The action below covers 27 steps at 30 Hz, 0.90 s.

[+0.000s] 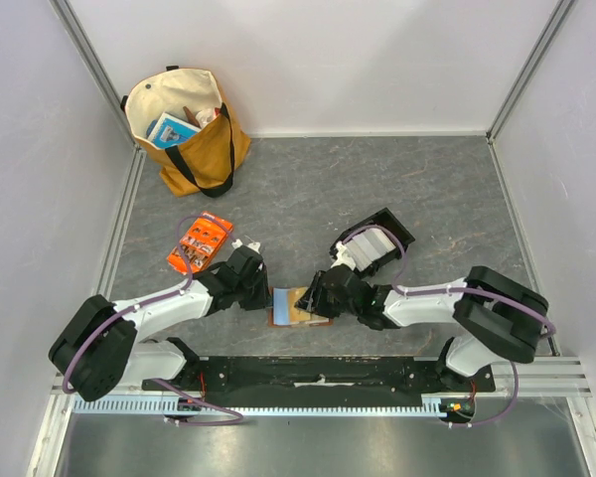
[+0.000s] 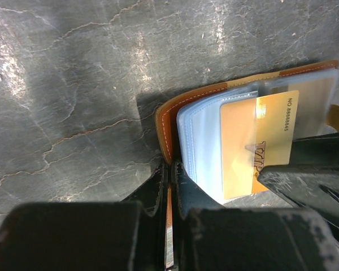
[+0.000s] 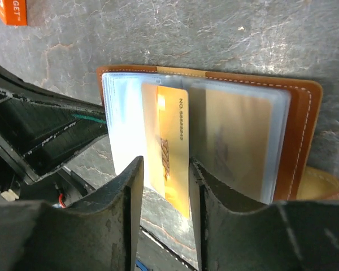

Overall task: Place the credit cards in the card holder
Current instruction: Insert the credit card into the card holder.

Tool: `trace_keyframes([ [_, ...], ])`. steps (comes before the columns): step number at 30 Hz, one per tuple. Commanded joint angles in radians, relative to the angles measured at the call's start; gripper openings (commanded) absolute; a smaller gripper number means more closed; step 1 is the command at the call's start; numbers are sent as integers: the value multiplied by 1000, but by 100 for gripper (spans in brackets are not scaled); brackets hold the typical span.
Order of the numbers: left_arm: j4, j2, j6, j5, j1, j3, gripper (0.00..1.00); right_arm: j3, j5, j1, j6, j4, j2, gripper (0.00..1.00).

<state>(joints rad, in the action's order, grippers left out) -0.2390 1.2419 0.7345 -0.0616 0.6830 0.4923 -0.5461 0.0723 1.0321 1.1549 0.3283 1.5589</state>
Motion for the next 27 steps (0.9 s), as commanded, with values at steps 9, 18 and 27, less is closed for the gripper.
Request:
trace_keyframes([
  [9,-59,-9,-20,31,3,-6,2,-120,135,23,-147,-318,-24,49],
  [18,-49,-9,-20,19,3,-6,2,-190,89,45,-167,-293,59,47],
  [27,-46,-4,-23,16,3,-4,2,-203,60,52,-172,-239,79,44],
])
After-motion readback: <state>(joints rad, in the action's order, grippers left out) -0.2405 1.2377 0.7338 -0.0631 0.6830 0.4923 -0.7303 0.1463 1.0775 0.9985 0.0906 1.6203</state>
